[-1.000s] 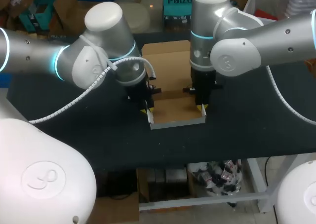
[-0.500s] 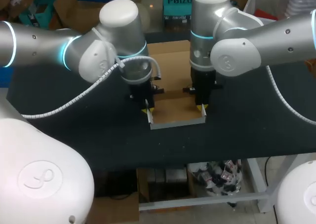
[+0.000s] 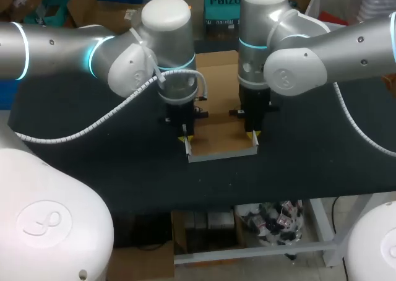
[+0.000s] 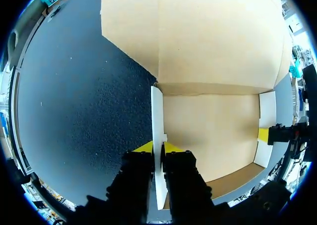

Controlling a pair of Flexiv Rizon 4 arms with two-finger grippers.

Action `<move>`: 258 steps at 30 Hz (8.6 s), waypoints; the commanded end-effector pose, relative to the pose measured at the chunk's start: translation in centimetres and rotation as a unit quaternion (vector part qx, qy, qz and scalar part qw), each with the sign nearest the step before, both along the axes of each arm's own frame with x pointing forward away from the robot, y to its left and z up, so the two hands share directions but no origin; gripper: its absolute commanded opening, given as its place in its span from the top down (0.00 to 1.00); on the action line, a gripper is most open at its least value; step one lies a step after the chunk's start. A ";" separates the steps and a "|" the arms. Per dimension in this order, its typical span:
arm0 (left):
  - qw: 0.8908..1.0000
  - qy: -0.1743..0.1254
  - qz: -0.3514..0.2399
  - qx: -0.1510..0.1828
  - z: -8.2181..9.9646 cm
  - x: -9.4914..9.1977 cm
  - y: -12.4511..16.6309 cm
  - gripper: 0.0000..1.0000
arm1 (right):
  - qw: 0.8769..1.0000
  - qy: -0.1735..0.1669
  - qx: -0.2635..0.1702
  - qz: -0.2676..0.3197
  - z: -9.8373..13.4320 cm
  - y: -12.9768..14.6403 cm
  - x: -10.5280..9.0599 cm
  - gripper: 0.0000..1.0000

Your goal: Assemble the packaging by folding the flat box into shape, placing the metal phone stand inside, and closing the box properly

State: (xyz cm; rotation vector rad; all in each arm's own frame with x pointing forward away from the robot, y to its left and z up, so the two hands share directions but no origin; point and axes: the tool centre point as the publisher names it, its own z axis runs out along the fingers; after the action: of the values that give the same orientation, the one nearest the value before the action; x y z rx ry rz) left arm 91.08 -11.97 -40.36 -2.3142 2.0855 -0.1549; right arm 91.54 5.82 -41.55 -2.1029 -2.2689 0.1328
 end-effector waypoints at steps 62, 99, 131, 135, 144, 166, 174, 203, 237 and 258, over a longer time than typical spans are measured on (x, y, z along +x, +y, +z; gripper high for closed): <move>0.996 -0.027 0.018 0.081 0.1 -0.1 0.9 1.00 | 0.935 -0.152 0.128 0.293 8.0 -4.4 -2.4 0.00; 0.994 -0.040 0.012 0.097 0.3 -0.3 1.1 1.00 | 0.787 -0.226 0.229 0.526 9.9 -9.7 -7.8 0.00; 0.975 -0.033 0.007 0.221 -0.6 0.3 4.5 1.00 | 0.763 -0.205 0.276 0.547 9.0 -10.5 -10.6 0.00; 0.976 -0.036 0.017 0.214 -0.5 0.4 4.9 1.00 | 0.762 -0.205 0.277 0.548 9.0 -10.3 -10.5 0.00; 0.985 -0.045 0.034 0.164 0.0 -0.2 5.0 1.00 | 0.762 -0.199 0.277 0.551 8.8 -9.7 -10.2 0.00; 0.995 -0.078 0.017 0.068 2.1 -1.6 4.5 0.49 | 0.763 -0.190 0.277 0.552 8.8 -9.3 -10.0 0.00; 0.991 -0.129 -0.032 0.008 4.3 -3.1 4.1 0.00 | 0.765 -0.193 0.276 0.549 8.8 -9.7 -10.1 0.00; 0.904 -0.290 -0.275 -0.150 11.0 -10.4 8.1 0.00 | 0.783 -0.197 0.283 0.518 9.6 -11.1 -10.4 0.00; 0.985 -0.165 -0.013 -0.058 17.2 -16.2 12.2 0.00 | 0.914 -0.169 0.195 0.312 13.9 -16.8 -12.5 0.00; 0.992 -0.116 0.022 -0.051 18.3 -16.7 13.8 0.00 | 0.949 -0.180 0.163 0.203 16.1 -19.1 -11.7 0.00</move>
State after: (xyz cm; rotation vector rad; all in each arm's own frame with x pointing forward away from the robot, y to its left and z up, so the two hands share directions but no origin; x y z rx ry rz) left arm 74.03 1.95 -22.31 -2.2749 1.9868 -0.6234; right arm 80.12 -13.14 -25.62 -1.5724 -2.6648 -0.6137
